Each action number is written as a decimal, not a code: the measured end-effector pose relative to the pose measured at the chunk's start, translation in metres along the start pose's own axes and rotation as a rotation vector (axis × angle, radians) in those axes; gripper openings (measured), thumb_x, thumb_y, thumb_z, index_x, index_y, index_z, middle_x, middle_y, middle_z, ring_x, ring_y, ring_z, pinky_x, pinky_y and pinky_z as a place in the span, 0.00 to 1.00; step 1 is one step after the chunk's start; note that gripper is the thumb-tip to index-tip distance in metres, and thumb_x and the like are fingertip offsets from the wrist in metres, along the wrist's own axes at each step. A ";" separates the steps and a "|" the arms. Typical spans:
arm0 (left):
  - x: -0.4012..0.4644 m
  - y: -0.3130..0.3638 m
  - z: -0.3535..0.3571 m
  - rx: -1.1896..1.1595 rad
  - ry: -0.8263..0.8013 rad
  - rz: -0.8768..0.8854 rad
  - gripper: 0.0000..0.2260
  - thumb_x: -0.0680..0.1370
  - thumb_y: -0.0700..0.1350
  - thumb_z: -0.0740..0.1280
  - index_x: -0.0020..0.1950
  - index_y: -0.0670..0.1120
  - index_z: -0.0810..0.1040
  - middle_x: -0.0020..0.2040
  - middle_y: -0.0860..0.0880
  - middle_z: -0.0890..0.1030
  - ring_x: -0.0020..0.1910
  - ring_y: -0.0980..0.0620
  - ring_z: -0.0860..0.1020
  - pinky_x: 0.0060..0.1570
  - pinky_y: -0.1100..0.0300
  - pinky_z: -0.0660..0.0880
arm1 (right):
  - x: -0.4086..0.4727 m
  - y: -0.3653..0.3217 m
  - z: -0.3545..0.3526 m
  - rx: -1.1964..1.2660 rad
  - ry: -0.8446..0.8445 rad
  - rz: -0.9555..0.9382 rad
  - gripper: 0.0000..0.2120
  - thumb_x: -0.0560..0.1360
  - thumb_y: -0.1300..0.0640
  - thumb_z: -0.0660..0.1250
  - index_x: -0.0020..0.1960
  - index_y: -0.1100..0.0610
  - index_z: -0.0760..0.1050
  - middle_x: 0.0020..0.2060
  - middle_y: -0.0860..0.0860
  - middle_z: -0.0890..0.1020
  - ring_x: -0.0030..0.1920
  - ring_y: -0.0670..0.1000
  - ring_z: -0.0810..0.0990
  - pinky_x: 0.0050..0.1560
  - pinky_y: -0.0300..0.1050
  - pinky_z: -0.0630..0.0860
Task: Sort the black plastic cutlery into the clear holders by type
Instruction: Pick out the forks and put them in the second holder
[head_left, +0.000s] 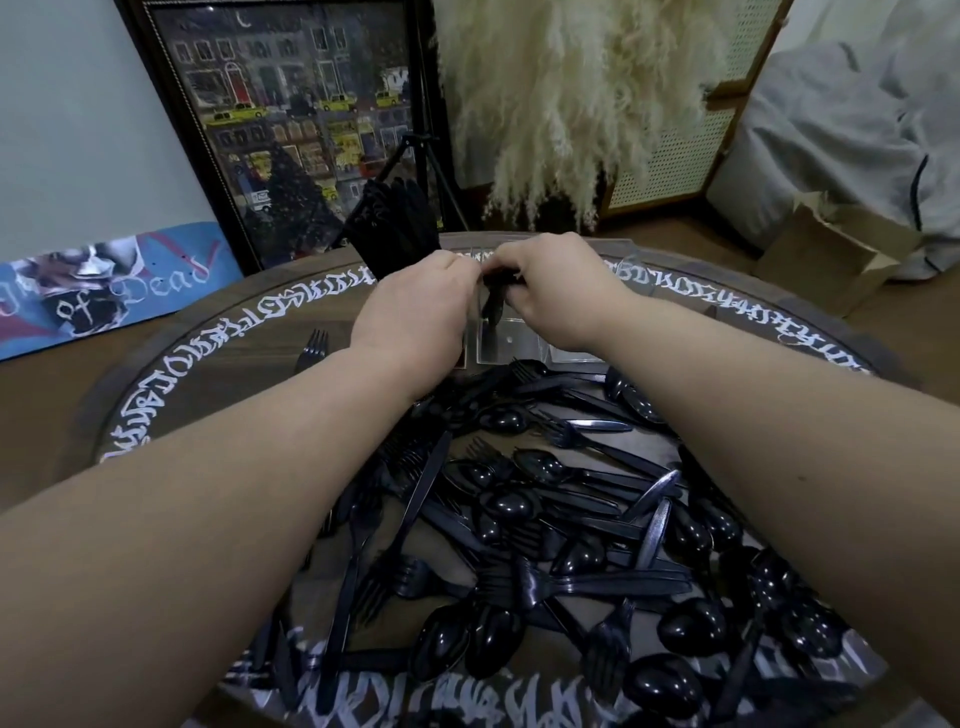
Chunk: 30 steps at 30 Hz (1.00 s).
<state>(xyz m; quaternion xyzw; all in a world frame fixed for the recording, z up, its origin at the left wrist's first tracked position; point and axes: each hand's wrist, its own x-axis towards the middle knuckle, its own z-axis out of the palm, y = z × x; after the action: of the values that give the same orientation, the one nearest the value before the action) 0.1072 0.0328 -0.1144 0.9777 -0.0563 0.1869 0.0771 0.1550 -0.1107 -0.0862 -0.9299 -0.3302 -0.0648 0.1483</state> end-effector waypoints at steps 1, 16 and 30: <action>-0.003 0.001 -0.001 0.003 0.008 0.004 0.13 0.76 0.36 0.64 0.60 0.46 0.73 0.54 0.46 0.76 0.50 0.41 0.76 0.43 0.50 0.70 | -0.004 -0.001 0.000 0.021 0.002 -0.014 0.19 0.74 0.64 0.61 0.62 0.51 0.78 0.55 0.53 0.82 0.57 0.57 0.78 0.56 0.44 0.72; -0.048 0.013 -0.010 -0.136 0.051 0.021 0.19 0.78 0.40 0.65 0.69 0.44 0.72 0.68 0.48 0.72 0.67 0.48 0.71 0.61 0.54 0.70 | -0.052 0.010 -0.007 0.009 0.206 -0.030 0.22 0.74 0.61 0.67 0.68 0.56 0.71 0.61 0.53 0.76 0.62 0.55 0.74 0.62 0.48 0.70; -0.086 0.026 0.014 -0.030 -0.262 0.034 0.16 0.81 0.52 0.59 0.68 0.55 0.73 0.65 0.54 0.74 0.63 0.50 0.68 0.62 0.59 0.65 | -0.112 0.038 0.048 -0.102 -0.133 0.318 0.13 0.78 0.54 0.62 0.61 0.53 0.78 0.55 0.55 0.79 0.58 0.59 0.75 0.56 0.48 0.71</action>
<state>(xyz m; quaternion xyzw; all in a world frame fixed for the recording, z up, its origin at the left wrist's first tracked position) 0.0289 0.0117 -0.1560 0.9914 -0.0850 0.0581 0.0805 0.0936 -0.1905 -0.1647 -0.9790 -0.1842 0.0044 0.0871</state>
